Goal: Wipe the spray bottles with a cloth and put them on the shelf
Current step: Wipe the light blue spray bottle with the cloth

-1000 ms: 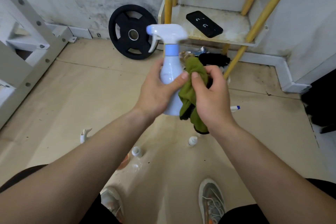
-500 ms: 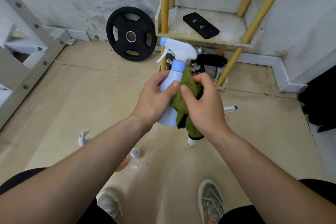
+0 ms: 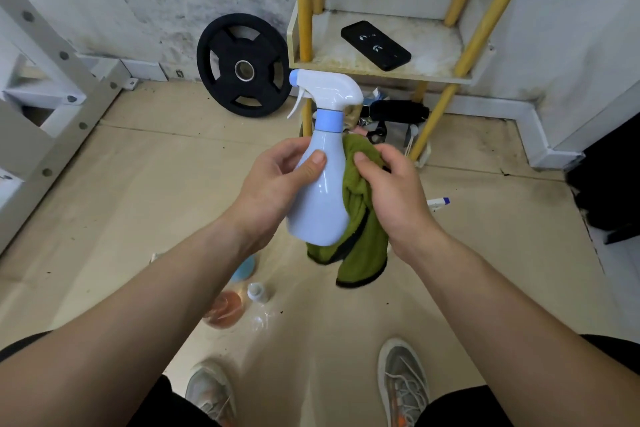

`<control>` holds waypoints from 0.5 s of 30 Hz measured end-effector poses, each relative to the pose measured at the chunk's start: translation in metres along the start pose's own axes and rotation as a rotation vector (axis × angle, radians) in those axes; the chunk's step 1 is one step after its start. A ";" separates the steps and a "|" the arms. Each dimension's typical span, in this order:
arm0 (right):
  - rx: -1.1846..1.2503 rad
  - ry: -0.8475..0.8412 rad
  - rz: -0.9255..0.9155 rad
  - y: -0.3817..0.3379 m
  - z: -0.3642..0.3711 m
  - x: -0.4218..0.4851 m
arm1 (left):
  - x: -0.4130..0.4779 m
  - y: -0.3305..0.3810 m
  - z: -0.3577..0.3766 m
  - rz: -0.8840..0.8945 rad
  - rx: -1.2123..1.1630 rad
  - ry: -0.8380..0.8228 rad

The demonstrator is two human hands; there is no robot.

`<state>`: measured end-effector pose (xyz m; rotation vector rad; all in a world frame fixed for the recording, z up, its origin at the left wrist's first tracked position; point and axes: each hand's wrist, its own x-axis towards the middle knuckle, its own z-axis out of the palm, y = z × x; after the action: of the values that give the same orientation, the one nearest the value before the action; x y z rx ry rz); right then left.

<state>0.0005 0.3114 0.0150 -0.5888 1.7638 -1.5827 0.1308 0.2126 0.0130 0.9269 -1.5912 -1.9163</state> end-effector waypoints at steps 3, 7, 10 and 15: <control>-0.219 0.003 -0.204 0.002 0.010 -0.008 | -0.004 0.002 0.009 0.008 0.033 0.224; -0.272 0.045 -0.242 0.001 0.012 -0.010 | -0.009 0.006 0.016 -0.039 0.034 0.225; -0.193 0.066 -0.172 -0.001 0.004 -0.004 | -0.007 0.011 0.009 -0.119 -0.011 0.192; 0.004 0.086 -0.092 -0.002 -0.002 0.005 | -0.005 0.017 -0.005 -0.071 -0.176 0.058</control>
<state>-0.0047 0.3089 0.0157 -0.6161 1.8186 -1.6970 0.1372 0.2096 0.0301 0.9662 -1.3491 -2.0211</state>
